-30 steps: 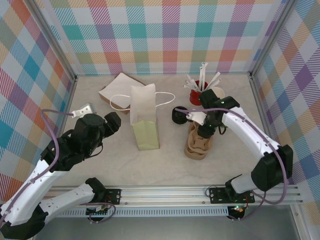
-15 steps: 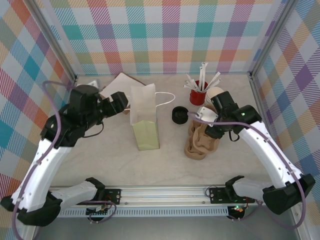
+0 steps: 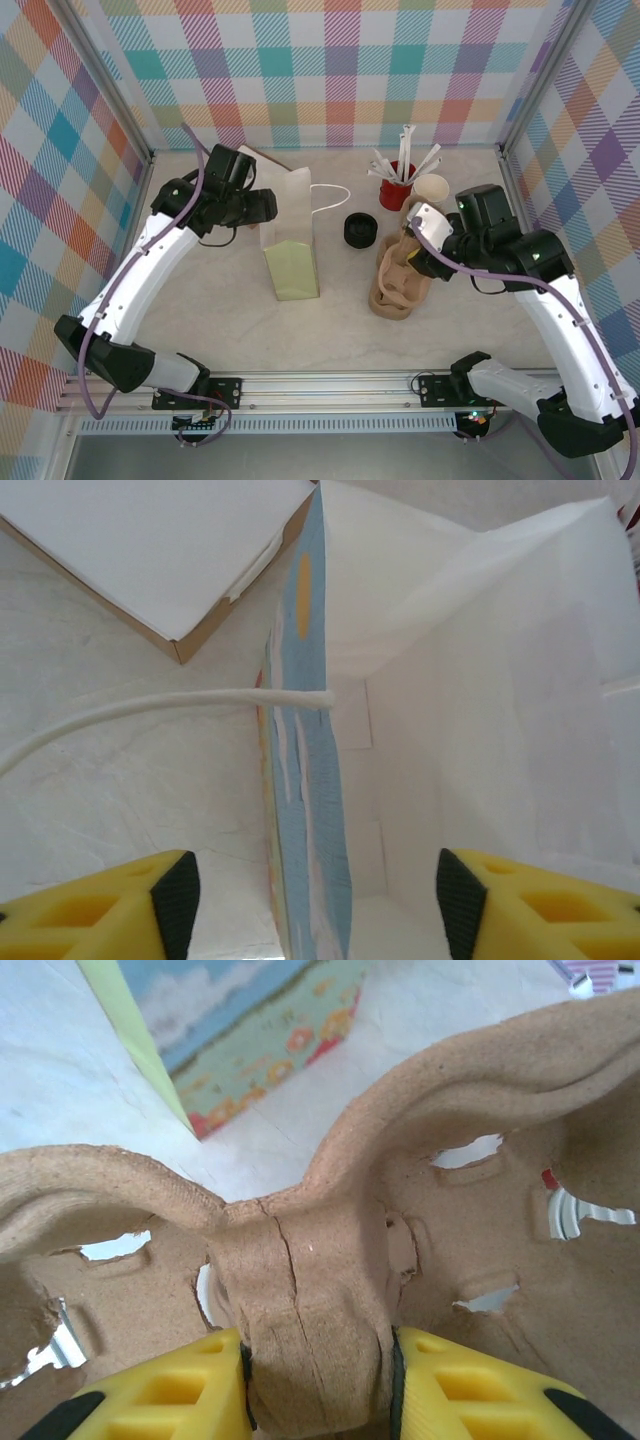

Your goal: Pack the takeout coffee

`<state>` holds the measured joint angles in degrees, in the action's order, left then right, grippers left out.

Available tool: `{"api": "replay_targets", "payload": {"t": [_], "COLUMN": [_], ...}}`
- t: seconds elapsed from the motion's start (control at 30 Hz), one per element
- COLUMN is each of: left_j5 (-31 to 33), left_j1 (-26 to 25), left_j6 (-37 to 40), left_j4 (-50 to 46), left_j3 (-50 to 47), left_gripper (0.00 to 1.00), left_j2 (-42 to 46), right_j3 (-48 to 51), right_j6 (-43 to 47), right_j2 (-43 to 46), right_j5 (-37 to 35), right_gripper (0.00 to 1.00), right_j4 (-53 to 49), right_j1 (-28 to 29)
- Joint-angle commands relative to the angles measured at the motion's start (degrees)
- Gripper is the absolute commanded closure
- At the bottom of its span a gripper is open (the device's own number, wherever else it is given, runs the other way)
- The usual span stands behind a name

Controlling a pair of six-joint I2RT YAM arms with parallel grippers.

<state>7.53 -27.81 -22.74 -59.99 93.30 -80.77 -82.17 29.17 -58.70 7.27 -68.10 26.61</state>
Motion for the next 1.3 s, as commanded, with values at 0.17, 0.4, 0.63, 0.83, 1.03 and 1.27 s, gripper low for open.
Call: {"api": "replay_targets", "payload": {"t": [0.17,0.4,0.63,0.83,1.03,1.27], "left_j5": [-1.2,-5.2,-13.2,-17.7,-18.3,-18.4], "left_j1": [0.9,0.8,0.6,-1.1,-4.5,-6.9], "left_j6": [3.7,5.4,5.2,2.3,-1.4,-5.6], "left_j4": [0.4,2.8,6.7,8.6,10.6,12.3], "left_j3": [0.4,-0.6,-2.6,-2.8,-2.9,-3.7], "left_gripper": [0.53,0.86,1.00,1.00,1.00,1.00], "left_j2": [-2.4,-1.4,1.3,3.3,3.9,3.8], "right_j3": [-5.9,-11.0,-11.8,-13.2,-13.6,-12.9], "right_j6": [-3.6,-8.8,-16.3,-17.4,-20.7,-25.4], "right_j2": [-0.6,-5.4,-9.6,-12.7,-16.2,-19.5], "right_j5": [14.9,25.9,33.8,33.9,35.9,37.7], "right_gripper": [0.65,0.66,0.67,0.67,0.68,0.68], "right_j4": [6.4,13.1,20.0,20.4,23.5,23.9], "right_j1": [-0.1,-0.1,0.0,0.6,2.2,4.2]}}
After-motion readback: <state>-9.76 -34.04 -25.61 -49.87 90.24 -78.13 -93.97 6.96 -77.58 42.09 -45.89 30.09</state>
